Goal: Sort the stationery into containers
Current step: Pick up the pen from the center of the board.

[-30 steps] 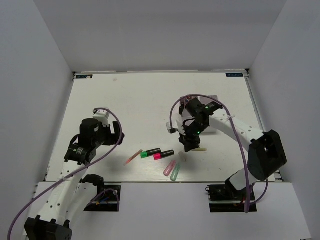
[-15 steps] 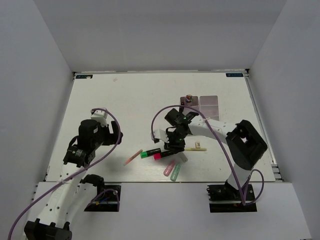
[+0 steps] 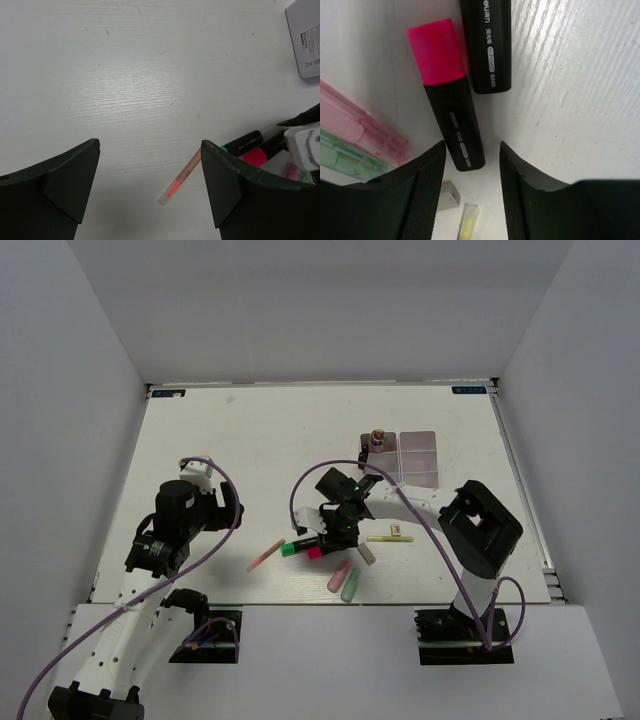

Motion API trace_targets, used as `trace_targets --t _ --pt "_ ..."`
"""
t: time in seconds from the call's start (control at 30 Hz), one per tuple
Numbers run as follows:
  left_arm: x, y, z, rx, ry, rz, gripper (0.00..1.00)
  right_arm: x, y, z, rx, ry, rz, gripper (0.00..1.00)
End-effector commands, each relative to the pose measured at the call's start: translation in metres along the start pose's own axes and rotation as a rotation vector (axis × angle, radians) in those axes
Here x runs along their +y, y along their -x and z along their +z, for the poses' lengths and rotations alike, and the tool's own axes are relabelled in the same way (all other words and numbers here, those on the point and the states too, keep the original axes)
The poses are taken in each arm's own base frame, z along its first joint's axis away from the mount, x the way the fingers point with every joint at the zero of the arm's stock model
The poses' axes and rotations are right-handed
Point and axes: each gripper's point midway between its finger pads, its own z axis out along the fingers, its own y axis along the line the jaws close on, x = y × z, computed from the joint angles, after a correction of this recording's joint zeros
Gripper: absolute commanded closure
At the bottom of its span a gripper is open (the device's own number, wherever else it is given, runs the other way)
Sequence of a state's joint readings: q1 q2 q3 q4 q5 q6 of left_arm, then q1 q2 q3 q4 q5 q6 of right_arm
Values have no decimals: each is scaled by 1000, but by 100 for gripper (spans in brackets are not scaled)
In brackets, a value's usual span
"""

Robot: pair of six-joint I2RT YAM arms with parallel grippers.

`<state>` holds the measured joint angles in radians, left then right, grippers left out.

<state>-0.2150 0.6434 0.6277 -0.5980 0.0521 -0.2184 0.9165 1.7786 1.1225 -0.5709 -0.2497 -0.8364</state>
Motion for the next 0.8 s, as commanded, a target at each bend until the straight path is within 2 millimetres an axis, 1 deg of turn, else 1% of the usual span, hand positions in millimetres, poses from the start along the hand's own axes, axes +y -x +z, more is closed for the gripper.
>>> trace_targets --t 0.0,0.03,0.1,0.13,0.17,0.2,0.23,0.3,0.33,0.37,0.43,0.47,0.57,0.63,0.67,0.73,0.77 --pt "3 3 -2 -18 16 -1 8 -1 0 9 3 -31 -5 49" --pt "4 2 -2 -18 16 -2 8 3 -6 13 20 -29 -3 49" --pt "5 2 -2 -22 21 -1 8 2 -5 16 19 -41 -6 49" --pt "4 1 -3 -19 20 0 8 4 -8 18 32 -40 -4 49" --pt "5 3 -3 -27 25 -1 8 6 -7 19 33 -44 -17 49" --pt "6 3 -3 -26 27 0 8 9 -11 22 50 -34 -14 49" --pt "4 6 -7 -47 22 0 8 11 -12 24 53 -26 -20 49" --pt "7 3 -4 -33 34 -3 8 15 -15 27 71 -20 -29 59" --pt "7 4 -4 -35 37 -1 8 17 -16 30 77 -9 -37 67" --pt "7 4 -4 -35 36 0 8 19 -16 31 87 0 -36 84" --pt "8 5 -4 -39 41 -1 8 23 -19 32 104 18 -31 97" --pt "8 5 -5 -40 41 0 8 25 -20 32 109 22 -31 100" --pt "9 4 -5 -41 44 -1 8 26 -18 26 110 18 -24 100" --pt "8 5 -5 -41 44 -1 8 27 -15 17 109 9 -32 100" --pt "8 4 -5 -39 42 -2 8 24 -12 12 97 -5 -36 100" --pt "9 4 -4 -37 44 -2 8 26 -13 5 107 0 -41 100" --pt "9 3 -3 -34 45 -1 8 26 -9 -2 99 -6 -53 100"
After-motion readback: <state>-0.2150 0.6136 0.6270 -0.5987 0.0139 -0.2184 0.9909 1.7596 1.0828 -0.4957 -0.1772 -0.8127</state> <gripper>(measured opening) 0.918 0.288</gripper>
